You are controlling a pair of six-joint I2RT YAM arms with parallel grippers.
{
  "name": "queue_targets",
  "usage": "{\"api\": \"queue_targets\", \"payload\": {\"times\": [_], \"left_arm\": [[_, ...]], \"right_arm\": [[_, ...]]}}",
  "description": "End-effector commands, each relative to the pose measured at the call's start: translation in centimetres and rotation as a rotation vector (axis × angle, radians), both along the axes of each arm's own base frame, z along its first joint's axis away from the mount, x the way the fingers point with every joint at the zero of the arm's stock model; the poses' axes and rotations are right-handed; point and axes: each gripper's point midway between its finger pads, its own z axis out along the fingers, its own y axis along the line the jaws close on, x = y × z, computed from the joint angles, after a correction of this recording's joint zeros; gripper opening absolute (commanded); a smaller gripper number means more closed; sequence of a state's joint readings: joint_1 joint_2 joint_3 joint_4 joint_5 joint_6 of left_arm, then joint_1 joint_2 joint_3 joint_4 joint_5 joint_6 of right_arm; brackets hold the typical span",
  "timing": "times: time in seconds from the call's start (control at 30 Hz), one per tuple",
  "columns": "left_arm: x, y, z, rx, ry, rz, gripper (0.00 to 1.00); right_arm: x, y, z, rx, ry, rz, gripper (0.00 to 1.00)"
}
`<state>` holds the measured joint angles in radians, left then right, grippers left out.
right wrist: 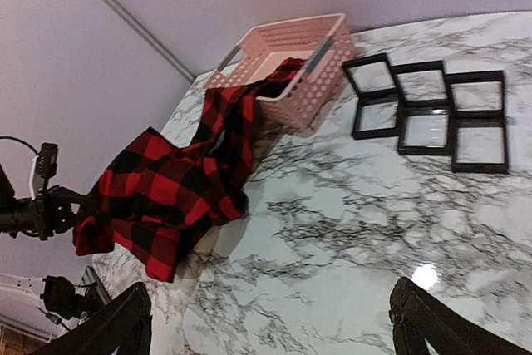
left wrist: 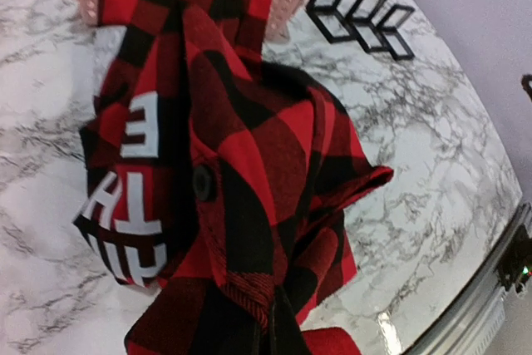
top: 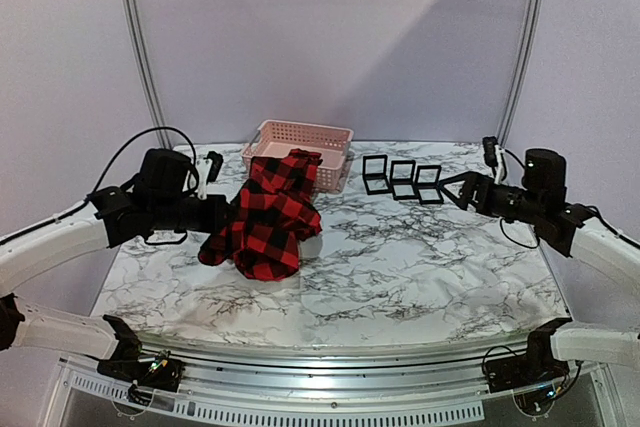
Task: Remove the brooch from the garment
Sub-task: Pass from the left arm to the right
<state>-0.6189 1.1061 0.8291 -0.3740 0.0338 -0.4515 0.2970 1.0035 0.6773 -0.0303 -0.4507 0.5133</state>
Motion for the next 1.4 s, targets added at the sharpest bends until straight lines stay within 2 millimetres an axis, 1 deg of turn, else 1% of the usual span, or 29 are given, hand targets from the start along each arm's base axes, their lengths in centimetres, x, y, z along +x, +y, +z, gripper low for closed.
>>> {"api": "queue_targets", "payload": {"times": [0.0, 0.03, 0.07, 0.17, 0.2, 0.27, 0.3, 0.33, 0.4, 0.5, 0.53, 0.63, 0.7, 0.77, 0.8, 0.83, 0.87, 0.97, 1.0, 1.03, 1.07, 1.1, 1.13, 1.17, 1.2, 1.23, 1.3, 1.33, 1.37], "left_arm": [[-3.0, -4.4, 2.3, -0.196, -0.02, -0.247, 0.0], [-3.7, -5.0, 2.4, -0.193, -0.013, -0.292, 0.0], [-4.3, -5.5, 2.2, -0.176, -0.002, -0.329, 0.0], [-6.9, -7.9, 1.5, -0.119, 0.019, -0.468, 0.0], [-7.9, -8.8, 1.5, -0.111, 0.014, -0.512, 0.0], [-9.5, -10.3, 1.8, -0.101, -0.013, -0.573, 0.0], [-10.0, -10.8, 1.9, -0.103, -0.026, -0.59, 0.0], [-10.4, -11.3, 2.1, -0.112, -0.032, -0.607, 0.0], [-10.9, -11.8, 2.3, -0.122, -0.043, -0.629, 0.0], [-11.3, -12.5, 2.1, -0.123, -0.051, -0.643, 0.0], [-11.3, -12.5, 1.9, -0.118, -0.051, -0.641, 0.0], [-11.4, -12.9, 1.5, -0.112, -0.047, -0.649, 0.0], [-11.5, -13.2, 1.3, -0.112, -0.044, -0.658, 0.0], [-11.8, -13.7, 1.1, -0.115, -0.035, -0.675, 0.0], [-11.9, -13.9, 0.8, -0.113, -0.028, -0.681, 0.0], [-12.1, -14.1, 0.6, -0.111, -0.022, -0.69, 0.0], [-12.2, -14.3, 0.5, -0.11, -0.017, -0.695, 0.0], [-12.1, -14.7, 0.6, -0.104, -0.025, -0.693, 0.0], [-11.9, -14.8, 0.8, -0.103, -0.035, -0.68, 0.08], [-11.6, -14.7, 1.2, -0.105, -0.051, -0.661, 0.23], [-11.2, -14.4, 1.8, -0.108, -0.073, -0.632, 0.39], [-10.2, -13.7, 2.4, -0.096, -0.106, -0.564, 0.61], [-9.4, -12.9, 2.9, -0.086, -0.128, -0.508, 0.74], [-8.6, -11.9, 3.7, -0.079, -0.15, -0.457, 0.82], [-7.9, -11.0, 4.5, -0.083, -0.165, -0.414, 0.86], [-7.3, -10.0, 5.4, -0.103, -0.179, -0.372, 0.89], [-6.3, -8.1, 7.1, -0.157, -0.199, -0.297, 0.95], [-5.9, -7.2, 7.8, -0.182, -0.211, -0.259, 0.98], [-5.3, -6.2, 8.3, -0.2, -0.221, -0.219, 0.99]], "right_arm": [[1.4, 5.5, 2.6, 0.043, -0.069, 0.06, 0.99], [1.4, 6.9, 3.2, 0.071, -0.054, 0.086, 0.99], [1.9, 8.6, 2.5, 0.069, -0.021, 0.109, 0.99], [2.2, 13.4, 3.0, 0.08, 0.013, 0.183, 0.99], [2.4, 15.2, 2.1, 0.068, 0.035, 0.211, 0.99], [1.9, 18.6, 1.9, 0.071, 0.058, 0.28, 0.99], [1.9, 20.0, 1.0, 0.07, 0.082, 0.306, 0.99], [1.2, 21.3, 1.2, 0.095, 0.097, 0.366, 0.99], [0.6, 23.5, 0.8, 0.129, 0.13, 0.429, 0.99], [-0.1, 25.7, -0.7, 0.141, 0.206, 0.461, 0.98], [-0.3, 26.3, -1.7, 0.133, 0.232, 0.467, 0.97], [-0.8, 27.4, -3.2, 0.1, 0.284, 0.477, 0.95], [-1.2, 28.0, -4.9, 0.071, 0.325, 0.486, 0.94], [-1.9, 28.7, -5.9, 0.064, 0.352, 0.517, 0.89], [-2.3, 29.0, -6.0, 0.066, 0.358, 0.535, 0.84], [-2.6, 29.3, -6.3, 0.066, 0.366, 0.548, 0.75], [-2.9, 29.6, -6.3, 0.067, 0.367, 0.561, 0.63], [-3.3, 30.3, -6.1, 0.063, 0.34, 0.586, 0.2], [-3.3, 30.4, -5.4, 0.065, 0.306, 0.58, 0.08], [-3.2, 30.4, -4.7, 0.066, 0.274, 0.571, 0.01], [-3.1, 30.2, -3.6, 0.067, 0.225, 0.564, 0.0], [-2.9, 29.9, -2.7, 0.069, 0.187, 0.55, 0.0], [-3.0, 29.4, -0.9, 0.078, 0.13, 0.537, 0.0], [-2.7, 28.6, 0.4, 0.077, 0.078, 0.504, 0.0], [-2.7, 27.8, 1.0, 0.075, 0.051, 0.48, 0.0], [-3.1, 26.7, 3.0, 0.092, -0.002, 0.46, 0.0], [-3.7, 24.7, 4.1, 0.089, -0.055, 0.418, 0.0], [-4.0, 23.7, 3.9, 0.077, -0.061, 0.393, 0.0], [-4.5, 22.4, 4.7, 0.08, -0.081, 0.371, 0.0]]}}
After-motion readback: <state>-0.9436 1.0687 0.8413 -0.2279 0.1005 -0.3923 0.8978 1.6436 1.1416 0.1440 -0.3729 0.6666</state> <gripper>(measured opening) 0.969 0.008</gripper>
